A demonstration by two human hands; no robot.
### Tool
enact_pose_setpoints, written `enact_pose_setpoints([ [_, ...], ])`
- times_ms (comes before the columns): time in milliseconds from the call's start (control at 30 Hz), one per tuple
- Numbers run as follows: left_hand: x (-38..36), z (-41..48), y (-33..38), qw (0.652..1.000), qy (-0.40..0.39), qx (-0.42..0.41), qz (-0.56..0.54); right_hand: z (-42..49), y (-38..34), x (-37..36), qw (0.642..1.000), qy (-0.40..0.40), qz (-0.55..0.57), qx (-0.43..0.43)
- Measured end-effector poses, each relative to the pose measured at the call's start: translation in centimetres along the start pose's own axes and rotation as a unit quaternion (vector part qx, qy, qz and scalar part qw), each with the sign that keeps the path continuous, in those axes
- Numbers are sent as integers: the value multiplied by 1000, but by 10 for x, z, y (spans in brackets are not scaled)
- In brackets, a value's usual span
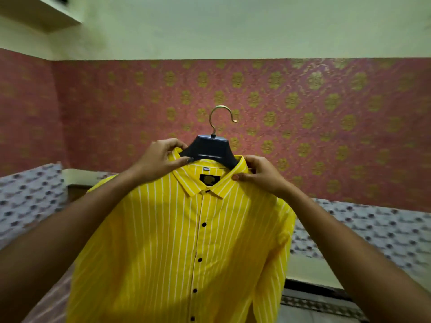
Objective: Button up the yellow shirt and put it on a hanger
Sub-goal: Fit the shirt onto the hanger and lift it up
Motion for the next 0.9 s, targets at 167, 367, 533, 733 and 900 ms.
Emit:
enact_pose_setpoints([
  [167,-109,71,61,995,-22,-55,-80,-34,64,116,992,106,-68,-13],
  [367,-230,140,105,973,-149,-60,-163,-81,130,230,975,163,-138,-56],
  [533,-318,185,153,965,-174,-124,-153,-116,179,312,960,207,-157,-103],
  [733,-407,261,197,958,-139,-185,-172,-124,226,397,942,255,-175,-132],
  [900,-477,342,214,950,-135,-191,-206,-118,282,478,919,297,-194,-173],
])
Point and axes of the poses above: each hand's wrist, its own z-axis towards the middle knuckle, its own x-axis out of the back of the hand, y = z × x, the point moved 4 cm from there along z, towards the middle knuckle
